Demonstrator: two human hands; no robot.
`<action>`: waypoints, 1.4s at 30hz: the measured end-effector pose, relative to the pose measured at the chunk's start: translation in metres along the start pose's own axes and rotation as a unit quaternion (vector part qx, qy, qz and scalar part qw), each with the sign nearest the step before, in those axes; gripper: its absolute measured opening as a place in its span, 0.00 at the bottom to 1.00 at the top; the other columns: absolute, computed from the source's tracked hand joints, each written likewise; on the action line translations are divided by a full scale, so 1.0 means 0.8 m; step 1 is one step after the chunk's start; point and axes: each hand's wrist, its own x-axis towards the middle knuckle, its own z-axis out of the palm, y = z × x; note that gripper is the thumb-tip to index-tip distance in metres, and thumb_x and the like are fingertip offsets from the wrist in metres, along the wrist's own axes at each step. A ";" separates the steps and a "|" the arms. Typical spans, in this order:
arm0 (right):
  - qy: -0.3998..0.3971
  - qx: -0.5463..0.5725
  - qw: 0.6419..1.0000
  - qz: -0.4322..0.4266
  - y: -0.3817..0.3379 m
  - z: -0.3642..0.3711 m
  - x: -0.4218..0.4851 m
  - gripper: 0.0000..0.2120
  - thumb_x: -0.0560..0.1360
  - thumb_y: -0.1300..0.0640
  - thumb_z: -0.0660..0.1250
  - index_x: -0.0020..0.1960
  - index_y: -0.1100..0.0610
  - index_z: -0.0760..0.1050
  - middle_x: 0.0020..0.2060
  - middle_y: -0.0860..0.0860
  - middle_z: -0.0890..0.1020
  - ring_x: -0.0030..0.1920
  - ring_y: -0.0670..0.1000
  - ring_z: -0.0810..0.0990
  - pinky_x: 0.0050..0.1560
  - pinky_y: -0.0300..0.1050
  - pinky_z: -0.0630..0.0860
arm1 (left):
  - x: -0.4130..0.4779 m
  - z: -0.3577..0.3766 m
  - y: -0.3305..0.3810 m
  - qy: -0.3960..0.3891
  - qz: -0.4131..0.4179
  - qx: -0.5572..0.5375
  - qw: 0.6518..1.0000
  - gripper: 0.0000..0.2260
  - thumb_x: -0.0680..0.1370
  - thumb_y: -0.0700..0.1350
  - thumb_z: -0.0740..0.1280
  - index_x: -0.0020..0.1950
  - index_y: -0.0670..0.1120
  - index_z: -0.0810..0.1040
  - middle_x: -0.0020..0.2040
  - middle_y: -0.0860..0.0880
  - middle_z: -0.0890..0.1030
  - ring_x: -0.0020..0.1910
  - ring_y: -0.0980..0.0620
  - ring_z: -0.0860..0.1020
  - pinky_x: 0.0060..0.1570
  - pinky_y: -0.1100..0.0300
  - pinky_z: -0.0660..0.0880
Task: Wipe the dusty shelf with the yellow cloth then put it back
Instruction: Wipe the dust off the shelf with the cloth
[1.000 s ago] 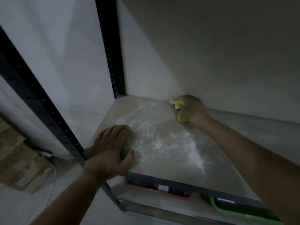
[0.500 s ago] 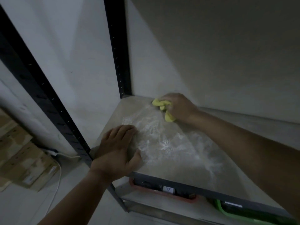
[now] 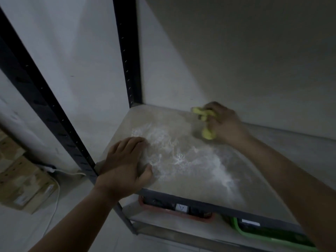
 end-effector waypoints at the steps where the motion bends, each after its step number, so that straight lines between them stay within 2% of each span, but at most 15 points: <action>1: 0.025 -0.027 0.999 0.040 0.026 -0.027 -0.017 0.14 0.70 0.62 0.71 0.52 0.48 0.77 0.48 0.46 0.83 0.47 0.47 0.81 0.45 0.37 0.75 | 0.000 0.001 0.000 0.001 0.001 -0.001 1.000 0.28 0.74 0.60 0.60 0.69 0.45 0.76 0.67 0.48 0.77 0.67 0.45 0.74 0.67 0.51 0.67; 3: 0.065 -0.107 0.983 0.132 0.082 -0.071 -0.056 0.12 0.73 0.62 0.68 0.56 0.53 0.79 0.52 0.53 0.82 0.52 0.55 0.80 0.51 0.41 0.74 | -0.001 0.000 0.000 0.001 0.001 -0.001 1.000 0.28 0.74 0.60 0.60 0.69 0.45 0.76 0.67 0.47 0.77 0.67 0.45 0.74 0.67 0.50 0.67; 6: 0.050 -0.207 0.945 0.248 0.147 -0.098 -0.109 0.16 0.74 0.60 0.67 0.60 0.65 0.77 0.58 0.64 0.79 0.57 0.65 0.77 0.58 0.57 0.74 | -0.002 -0.001 0.002 -0.002 0.001 -0.001 1.000 0.29 0.75 0.60 0.59 0.69 0.44 0.76 0.67 0.46 0.77 0.67 0.43 0.74 0.67 0.49 0.67; 9: 0.016 -0.092 0.947 0.308 0.166 -0.109 -0.144 0.20 0.76 0.57 0.69 0.67 0.57 0.74 0.70 0.56 0.73 0.68 0.58 0.72 0.70 0.50 0.66 | -0.003 -0.003 0.005 -0.006 -0.005 -0.004 1.000 0.31 0.75 0.61 0.58 0.70 0.43 0.75 0.68 0.46 0.77 0.68 0.42 0.74 0.68 0.47 0.68; 11: 0.018 -0.050 0.954 0.294 0.173 -0.118 -0.155 0.24 0.76 0.54 0.69 0.71 0.50 0.70 0.74 0.49 0.68 0.72 0.51 0.67 0.72 0.47 0.61 | -0.003 -0.003 0.006 -0.008 -0.005 0.003 1.000 0.31 0.75 0.61 0.57 0.70 0.42 0.75 0.68 0.45 0.77 0.69 0.41 0.74 0.68 0.46 0.68; 13: 0.021 -0.072 0.960 0.270 0.176 -0.119 -0.162 0.25 0.76 0.53 0.69 0.71 0.48 0.69 0.71 0.50 0.71 0.68 0.50 0.70 0.65 0.44 0.63 | -0.003 -0.003 0.005 -0.009 -0.006 0.008 1.000 0.31 0.75 0.62 0.57 0.70 0.42 0.75 0.69 0.45 0.77 0.68 0.41 0.74 0.68 0.45 0.68; 15: 0.036 -0.092 0.959 0.265 0.174 -0.107 -0.162 0.22 0.77 0.52 0.67 0.70 0.52 0.70 0.69 0.55 0.73 0.66 0.56 0.73 0.61 0.44 0.64 | -0.002 -0.002 0.005 -0.011 -0.005 0.012 1.000 0.32 0.76 0.62 0.56 0.70 0.43 0.75 0.69 0.46 0.77 0.69 0.42 0.74 0.68 0.45 0.68; 18: 0.034 -0.122 0.954 0.273 0.164 -0.087 -0.151 0.28 0.73 0.47 0.62 0.69 0.59 0.70 0.67 0.60 0.73 0.67 0.60 0.72 0.65 0.47 0.67 | -0.002 -0.001 0.005 -0.014 -0.005 0.009 1.000 0.32 0.76 0.63 0.56 0.71 0.43 0.74 0.70 0.46 0.76 0.69 0.41 0.73 0.68 0.44 0.68; 22: 0.053 -0.149 0.954 0.255 0.142 -0.060 -0.125 0.21 0.76 0.59 0.66 0.69 0.59 0.72 0.66 0.59 0.75 0.65 0.61 0.74 0.63 0.46 0.67 | -0.001 -0.002 0.007 -0.011 -0.001 0.009 1.000 0.32 0.76 0.63 0.56 0.71 0.44 0.75 0.70 0.46 0.76 0.69 0.41 0.73 0.67 0.44 0.68; 26: 0.033 -0.133 0.973 0.188 0.088 -0.002 -0.090 0.21 0.75 0.56 0.65 0.68 0.54 0.73 0.65 0.56 0.76 0.63 0.58 0.76 0.64 0.50 0.72 | 0.000 -0.001 0.007 -0.009 -0.002 0.011 1.000 0.33 0.76 0.64 0.56 0.71 0.43 0.75 0.69 0.45 0.77 0.68 0.40 0.74 0.67 0.43 0.69; 30: 0.010 -0.106 0.990 0.096 0.014 0.066 -0.047 0.22 0.72 0.56 0.64 0.65 0.53 0.76 0.61 0.55 0.79 0.60 0.58 0.78 0.63 0.47 0.72 | 0.000 0.001 0.005 -0.012 0.002 0.015 1.000 0.33 0.77 0.65 0.56 0.72 0.44 0.74 0.69 0.46 0.76 0.68 0.41 0.74 0.67 0.43 0.69; 34: -0.016 0.021 0.999 0.022 -0.041 0.105 -0.025 0.18 0.72 0.59 0.66 0.61 0.55 0.79 0.60 0.54 0.82 0.59 0.55 0.79 0.64 0.44 0.73 | 0.000 0.000 0.004 -0.021 0.007 0.018 1.000 0.38 0.78 0.72 0.49 0.73 0.45 0.74 0.70 0.46 0.76 0.69 0.42 0.73 0.67 0.44 0.69; 38: 0.036 0.114 0.990 0.070 -0.016 0.048 -0.018 0.20 0.67 0.57 0.62 0.57 0.57 0.81 0.53 0.54 0.85 0.53 0.55 0.82 0.54 0.45 0.77 | 0.001 -0.001 0.007 -0.031 -0.001 0.022 0.999 0.37 0.77 0.70 0.51 0.74 0.45 0.73 0.71 0.46 0.75 0.70 0.41 0.73 0.67 0.43 0.68; 40: 0.078 0.107 0.985 0.108 0.026 -0.006 -0.026 0.21 0.68 0.57 0.62 0.60 0.56 0.79 0.53 0.55 0.84 0.53 0.55 0.83 0.54 0.47 0.79 | 0.000 -0.002 0.008 -0.031 -0.004 0.021 0.999 0.38 0.77 0.70 0.51 0.74 0.44 0.73 0.72 0.45 0.75 0.70 0.40 0.73 0.67 0.43 0.68; 42: 0.107 0.069 0.979 0.159 0.079 -0.057 -0.049 0.18 0.71 0.58 0.66 0.60 0.49 0.79 0.54 0.53 0.84 0.53 0.52 0.83 0.52 0.44 0.80 | 0.000 -0.003 0.008 -0.028 -0.005 0.016 0.999 0.36 0.77 0.68 0.53 0.74 0.43 0.73 0.71 0.45 0.75 0.70 0.40 0.73 0.68 0.43 0.67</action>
